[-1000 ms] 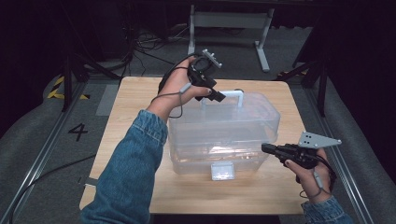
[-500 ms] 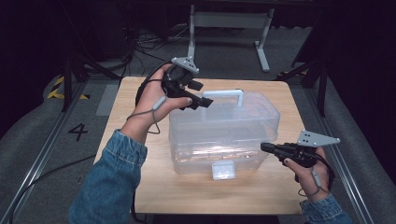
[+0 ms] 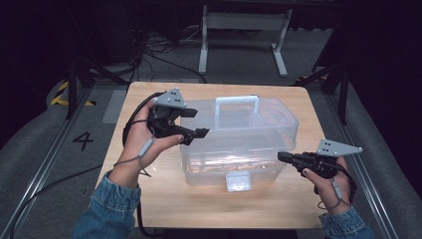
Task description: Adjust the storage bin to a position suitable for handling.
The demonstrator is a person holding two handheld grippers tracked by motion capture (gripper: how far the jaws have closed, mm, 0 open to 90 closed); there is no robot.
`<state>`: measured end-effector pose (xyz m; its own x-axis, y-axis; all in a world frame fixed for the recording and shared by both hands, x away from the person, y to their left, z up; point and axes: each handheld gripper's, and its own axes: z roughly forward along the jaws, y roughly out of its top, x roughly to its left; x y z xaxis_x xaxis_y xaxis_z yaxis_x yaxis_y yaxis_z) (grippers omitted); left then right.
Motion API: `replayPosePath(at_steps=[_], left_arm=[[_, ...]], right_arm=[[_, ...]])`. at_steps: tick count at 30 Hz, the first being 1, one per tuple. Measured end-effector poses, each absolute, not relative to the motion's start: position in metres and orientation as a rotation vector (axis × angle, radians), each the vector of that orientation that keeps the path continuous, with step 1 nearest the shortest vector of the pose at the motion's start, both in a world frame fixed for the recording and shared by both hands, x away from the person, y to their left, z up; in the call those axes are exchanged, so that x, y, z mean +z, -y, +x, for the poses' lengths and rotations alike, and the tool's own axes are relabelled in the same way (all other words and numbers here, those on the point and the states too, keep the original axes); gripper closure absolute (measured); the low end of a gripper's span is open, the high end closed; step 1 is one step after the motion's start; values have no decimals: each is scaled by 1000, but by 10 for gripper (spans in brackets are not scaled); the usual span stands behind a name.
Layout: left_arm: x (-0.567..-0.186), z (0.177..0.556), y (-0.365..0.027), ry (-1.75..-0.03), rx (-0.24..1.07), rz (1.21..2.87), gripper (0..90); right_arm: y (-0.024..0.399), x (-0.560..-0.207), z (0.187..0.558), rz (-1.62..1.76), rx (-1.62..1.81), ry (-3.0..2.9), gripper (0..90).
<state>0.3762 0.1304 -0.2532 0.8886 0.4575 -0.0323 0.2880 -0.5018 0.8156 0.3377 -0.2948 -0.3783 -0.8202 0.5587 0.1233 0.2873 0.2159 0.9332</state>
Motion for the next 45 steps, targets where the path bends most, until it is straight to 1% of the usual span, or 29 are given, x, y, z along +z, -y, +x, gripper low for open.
replayPosePath(at_steps=[2, 4, 5, 7, 12, 14, 19, 22, 24, 33, 45], left_arm=[[-261, 367, -147, -569, 229, 2112, 303], [-261, 367, -147, -569, 229, 2112, 302], [-267, 359, -159, -598, 238, 2084, 302], [-272, 353, -168, -612, 254, 2077, 300], [-293, 336, -183, -675, 298, 2050, 299], [-296, 334, -185, -678, 297, 2043, 300], [-319, 327, -195, -716, 286, 2044, 302], [-329, 327, -196, -741, 283, 2044, 303], [-335, 328, -194, -752, 304, 2046, 299], [-356, 332, -185, -764, 318, 2029, 283], [-367, 339, -171, -782, 360, 2025, 287]], right_arm=[[295, -378, 337, 803, 1643, -2254, 900], [295, -378, 338, 802, 1643, -2255, 900], [295, -378, 338, 802, 1643, -2255, 900], [295, -378, 338, 804, 1644, -2255, 900], [295, -378, 338, 806, 1644, -2252, 900], [295, -378, 338, 806, 1645, -2251, 900], [295, -377, 338, 808, 1645, -2247, 900], [295, -377, 338, 808, 1645, -2242, 900], [295, -377, 338, 808, 1647, -2239, 900], [295, -376, 338, 810, 1651, -2223, 900], [295, -375, 338, 820, 1674, -2196, 900]])
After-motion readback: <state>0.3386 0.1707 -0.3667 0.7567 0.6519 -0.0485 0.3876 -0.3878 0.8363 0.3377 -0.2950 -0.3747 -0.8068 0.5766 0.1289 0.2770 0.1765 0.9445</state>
